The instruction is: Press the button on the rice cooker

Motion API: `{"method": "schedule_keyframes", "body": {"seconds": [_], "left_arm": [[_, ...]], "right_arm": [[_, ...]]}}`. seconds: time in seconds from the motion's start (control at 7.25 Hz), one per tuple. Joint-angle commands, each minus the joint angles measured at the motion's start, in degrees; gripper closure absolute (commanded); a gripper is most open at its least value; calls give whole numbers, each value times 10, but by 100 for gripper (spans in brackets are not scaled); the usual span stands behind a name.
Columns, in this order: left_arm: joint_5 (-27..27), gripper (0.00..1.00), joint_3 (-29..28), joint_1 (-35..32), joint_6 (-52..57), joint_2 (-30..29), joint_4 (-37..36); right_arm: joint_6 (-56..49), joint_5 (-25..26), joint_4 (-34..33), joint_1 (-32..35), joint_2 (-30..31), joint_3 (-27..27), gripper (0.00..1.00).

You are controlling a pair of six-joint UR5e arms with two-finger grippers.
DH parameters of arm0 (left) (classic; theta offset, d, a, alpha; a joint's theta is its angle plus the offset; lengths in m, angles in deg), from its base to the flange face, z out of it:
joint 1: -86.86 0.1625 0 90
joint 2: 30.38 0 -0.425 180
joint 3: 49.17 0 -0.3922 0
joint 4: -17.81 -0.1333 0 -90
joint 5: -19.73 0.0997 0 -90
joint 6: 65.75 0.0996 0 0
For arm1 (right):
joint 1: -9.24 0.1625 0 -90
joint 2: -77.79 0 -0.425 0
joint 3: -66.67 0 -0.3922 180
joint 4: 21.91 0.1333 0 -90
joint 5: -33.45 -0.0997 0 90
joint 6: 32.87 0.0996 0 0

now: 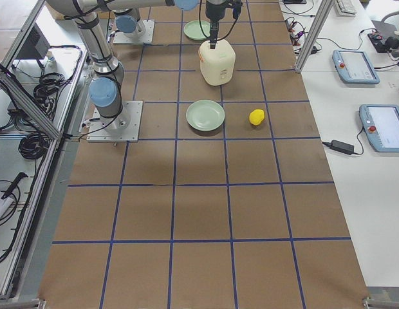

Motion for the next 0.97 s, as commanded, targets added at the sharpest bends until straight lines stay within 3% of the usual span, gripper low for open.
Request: {"method": "schedule_keyframes", "body": {"seconds": [0.0,0.83], "left_arm": [[0,0,0,0,0,0,0],[0,0,0,0,0,0,0]], "right_arm": [[1,5,2,1,-2,6,0],[0,5,4,1,-8,10,0]]}}
